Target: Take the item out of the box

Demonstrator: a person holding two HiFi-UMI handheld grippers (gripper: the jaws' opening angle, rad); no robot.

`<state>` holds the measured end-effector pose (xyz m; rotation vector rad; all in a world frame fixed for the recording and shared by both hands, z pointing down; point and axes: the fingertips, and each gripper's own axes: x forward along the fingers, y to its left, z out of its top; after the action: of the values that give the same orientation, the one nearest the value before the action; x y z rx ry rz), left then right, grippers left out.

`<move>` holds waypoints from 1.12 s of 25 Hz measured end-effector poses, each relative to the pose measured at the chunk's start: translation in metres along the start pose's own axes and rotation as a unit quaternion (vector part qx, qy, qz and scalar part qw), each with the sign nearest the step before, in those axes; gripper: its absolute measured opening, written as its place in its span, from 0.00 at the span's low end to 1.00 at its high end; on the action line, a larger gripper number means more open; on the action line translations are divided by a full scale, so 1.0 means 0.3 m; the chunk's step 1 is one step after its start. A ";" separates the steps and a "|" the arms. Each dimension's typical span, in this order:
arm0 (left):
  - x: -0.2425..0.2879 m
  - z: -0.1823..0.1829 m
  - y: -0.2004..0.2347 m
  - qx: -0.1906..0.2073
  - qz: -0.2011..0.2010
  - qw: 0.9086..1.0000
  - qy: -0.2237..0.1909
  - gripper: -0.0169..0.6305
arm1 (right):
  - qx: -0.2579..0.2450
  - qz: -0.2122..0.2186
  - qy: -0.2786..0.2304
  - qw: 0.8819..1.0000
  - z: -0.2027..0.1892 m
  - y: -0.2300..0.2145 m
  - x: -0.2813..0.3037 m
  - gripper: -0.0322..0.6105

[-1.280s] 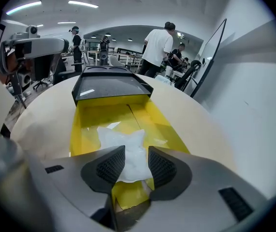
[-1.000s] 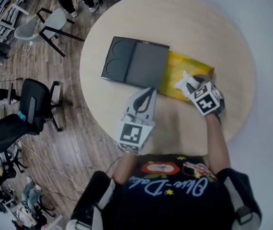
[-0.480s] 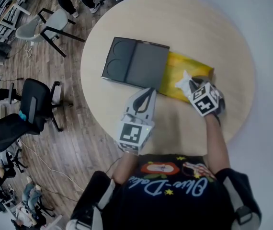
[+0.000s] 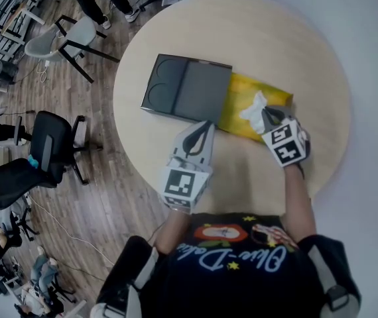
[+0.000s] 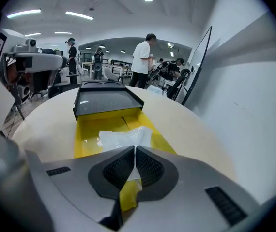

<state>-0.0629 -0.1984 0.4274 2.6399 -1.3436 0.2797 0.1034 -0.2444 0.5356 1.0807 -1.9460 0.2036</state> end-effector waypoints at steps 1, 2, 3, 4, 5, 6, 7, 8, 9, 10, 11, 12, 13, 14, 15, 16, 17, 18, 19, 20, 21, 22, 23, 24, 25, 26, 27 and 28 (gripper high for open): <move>-0.001 0.004 -0.003 0.002 0.000 1.000 -0.001 0.02 | 0.005 -0.004 -0.011 1.000 0.010 -0.002 -0.016 0.06; -0.002 0.007 -0.004 0.004 0.001 1.000 -0.001 0.02 | 0.010 -0.007 -0.022 1.000 0.020 -0.005 -0.032 0.06; -0.003 0.010 -0.005 0.006 0.003 1.000 -0.001 0.02 | 0.014 -0.011 -0.035 0.999 0.032 -0.006 -0.050 0.06; -0.005 0.014 -0.005 0.008 0.004 1.000 -0.002 0.02 | 0.019 -0.014 -0.047 0.999 0.045 -0.007 -0.068 0.07; -0.009 0.018 -0.006 0.011 0.005 1.000 -0.003 0.02 | 0.022 -0.016 -0.059 0.998 0.060 -0.006 -0.088 0.07; -0.013 0.024 -0.008 0.013 0.005 1.000 -0.004 0.02 | 0.025 -0.019 -0.071 0.997 0.074 -0.004 -0.108 0.06; -0.017 0.029 -0.011 0.015 0.005 1.000 -0.006 0.02 | 0.028 -0.022 -0.083 0.996 0.089 -0.003 -0.129 0.06; -0.019 0.035 -0.015 0.018 0.005 1.000 -0.007 0.02 | 0.032 -0.025 -0.096 0.995 0.102 -0.002 -0.150 0.06; -0.021 0.040 -0.021 0.021 0.005 1.000 -0.008 0.02 | 0.036 -0.027 -0.108 0.993 0.115 -0.003 -0.172 0.07; -0.022 0.045 -0.027 0.023 0.005 1.000 -0.009 0.02 | 0.039 -0.029 -0.120 0.992 0.126 -0.002 -0.194 0.06; -0.024 0.050 -0.034 0.025 0.005 1.000 -0.011 0.02 | 0.042 -0.031 -0.133 0.990 0.136 0.000 -0.215 0.06; -0.027 0.054 -0.040 0.028 0.005 1.000 -0.012 0.02 | 0.045 -0.032 -0.144 0.988 0.145 0.004 -0.236 0.06; -0.032 0.058 -0.047 0.031 0.004 0.999 -0.013 0.02 | 0.048 -0.033 -0.156 0.986 0.154 0.010 -0.258 0.07; -0.037 0.063 -0.053 0.034 0.004 0.999 -0.015 0.02 | 0.052 -0.034 -0.168 0.984 0.164 0.015 -0.280 0.07; -0.041 0.070 -0.059 0.036 0.003 0.999 -0.016 0.02 | 0.057 -0.034 -0.180 0.981 0.174 0.020 -0.303 0.07; -0.044 0.076 -0.065 0.038 0.001 0.999 -0.016 0.02 | 0.063 -0.033 -0.191 0.979 0.182 0.024 -0.323 0.06; -0.046 0.081 -0.071 0.040 0.000 0.999 -0.017 0.02 | 0.067 -0.033 -0.201 0.977 0.189 0.029 -0.342 0.07; -0.047 0.084 -0.078 0.042 -0.001 0.999 -0.018 0.02 | 0.071 -0.032 -0.210 0.975 0.194 0.033 -0.358 0.07; -0.049 0.086 -0.084 0.044 -0.002 0.999 -0.019 0.02 | 0.074 -0.031 -0.218 0.973 0.196 0.036 -0.374 0.07; -0.051 0.086 -0.092 0.045 -0.003 0.999 -0.019 0.02 | 0.076 -0.030 -0.225 0.971 0.198 0.041 -0.389 0.07; -0.053 0.086 -0.098 0.047 -0.004 0.999 -0.020 0.02 | 0.077 -0.029 -0.232 0.969 0.199 0.045 -0.404 0.07; -0.055 0.086 -0.103 0.048 -0.005 0.999 -0.020 0.02 | 0.074 -0.029 -0.237 0.968 0.201 0.050 -0.418 0.06; -0.057 0.088 -0.106 0.050 -0.005 0.999 -0.020 0.02 | 0.070 -0.028 -0.240 0.968 0.204 0.055 -0.431 0.07; -0.059 0.091 -0.108 0.051 -0.006 0.998 -0.021 0.02 | 0.065 -0.028 -0.242 0.968 0.206 0.059 -0.441 0.07; -0.059 0.094 -0.110 0.052 -0.006 0.998 -0.021 0.02 | 0.061 -0.029 -0.244 0.967 0.209 0.063 -0.448 0.06; -0.058 0.097 -0.111 0.053 -0.007 0.998 -0.022 0.02 | 0.061 -0.030 -0.246 0.967 0.210 0.063 -0.453 0.06; -0.057 0.100 -0.113 0.053 -0.008 0.998 -0.022 0.02 | 0.065 -0.032 -0.249 0.966 0.212 0.061 -0.458 0.06; -0.056 0.103 -0.115 0.052 -0.009 0.998 -0.023 0.02 | 0.067 -0.033 -0.252 0.965 0.214 0.059 -0.464 0.06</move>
<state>-0.0419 -0.1726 0.3912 2.7588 -1.3540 0.2964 0.0838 -0.1816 0.3961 1.3860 -2.3655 0.0195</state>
